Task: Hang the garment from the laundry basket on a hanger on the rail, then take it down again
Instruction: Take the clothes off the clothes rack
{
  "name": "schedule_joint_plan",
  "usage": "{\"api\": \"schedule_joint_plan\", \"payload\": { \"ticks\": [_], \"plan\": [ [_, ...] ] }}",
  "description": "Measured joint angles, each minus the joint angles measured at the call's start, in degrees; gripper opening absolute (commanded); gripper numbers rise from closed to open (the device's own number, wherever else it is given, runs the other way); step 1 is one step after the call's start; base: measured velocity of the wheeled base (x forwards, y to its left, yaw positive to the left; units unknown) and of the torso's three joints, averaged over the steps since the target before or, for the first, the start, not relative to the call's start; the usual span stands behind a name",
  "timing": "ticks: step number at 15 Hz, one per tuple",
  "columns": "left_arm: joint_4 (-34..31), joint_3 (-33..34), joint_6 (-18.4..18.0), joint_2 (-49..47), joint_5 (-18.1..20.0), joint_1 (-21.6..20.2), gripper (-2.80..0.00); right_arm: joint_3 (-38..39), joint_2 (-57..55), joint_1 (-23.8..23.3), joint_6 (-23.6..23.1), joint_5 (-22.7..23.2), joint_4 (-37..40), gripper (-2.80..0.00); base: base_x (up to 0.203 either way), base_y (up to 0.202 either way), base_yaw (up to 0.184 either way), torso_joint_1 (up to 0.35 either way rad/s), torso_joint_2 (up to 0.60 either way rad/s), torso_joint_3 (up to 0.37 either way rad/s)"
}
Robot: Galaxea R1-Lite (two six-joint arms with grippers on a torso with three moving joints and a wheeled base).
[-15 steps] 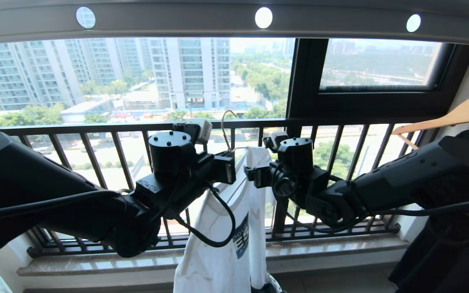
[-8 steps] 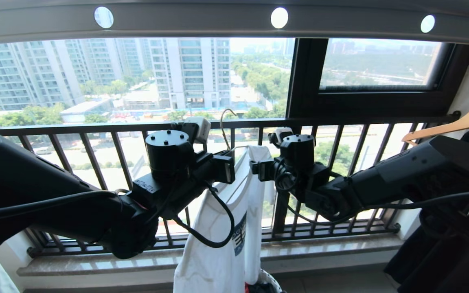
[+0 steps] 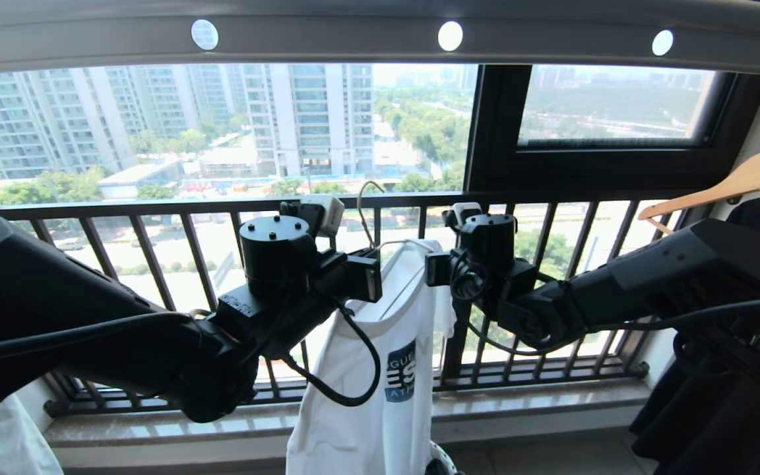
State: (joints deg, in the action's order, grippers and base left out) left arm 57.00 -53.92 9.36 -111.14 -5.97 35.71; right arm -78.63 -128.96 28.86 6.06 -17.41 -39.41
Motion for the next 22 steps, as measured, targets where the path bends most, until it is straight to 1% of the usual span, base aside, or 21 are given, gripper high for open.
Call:
{"api": "schedule_joint_plan", "payload": {
  "ticks": [4, 12, 14, 18, 19, 22],
  "plan": [
    [0.0, 1.33, -0.42, -0.13, 0.05, 0.93, -2.8, -1.44, -0.2, -1.56, 0.16, -0.04, -0.73, -2.8, 0.0, 0.0, 0.0, 0.0, 0.0, 0.0],
    [-0.03, 1.8, -0.92, 0.12, 0.05, 1.34, -2.8, -9.32, -5.37, -9.13, 0.17, -0.06, -0.85, -2.8, 0.0, 0.0, 0.0, 0.0, 0.0, 0.0],
    [-0.01, 1.8, -0.92, 0.06, -0.02, 1.41, -2.8, -10.24, -6.33, -10.11, 1.04, -0.11, -0.7, -2.8, 0.0, 0.0, 0.0, 0.0, 0.0, 0.0],
    [-0.02, 1.63, -0.92, -0.1, -0.04, 1.33, -2.8, -10.24, -7.51, -10.07, 1.25, -0.11, -0.72, -2.8, 0.0, 0.0, 0.0, 0.0, 0.0, 0.0],
    [-0.06, 1.58, -0.92, -0.18, -0.02, 1.4, -2.8, -9.63, -7.7, -9.37, 1.27, -0.12, -0.79, -2.8, 0.0, 0.0, 0.0, 0.0, 0.0, 0.0],
    [-0.03, 0.4, -0.63, -0.73, -0.41, 1.23, -2.8, -5.97, -7.69, -4.93, 1.27, -0.11, -0.96, -2.8, 0.0, 0.0, 0.0, 0.0, 0.0, 0.0]
  ]
}}
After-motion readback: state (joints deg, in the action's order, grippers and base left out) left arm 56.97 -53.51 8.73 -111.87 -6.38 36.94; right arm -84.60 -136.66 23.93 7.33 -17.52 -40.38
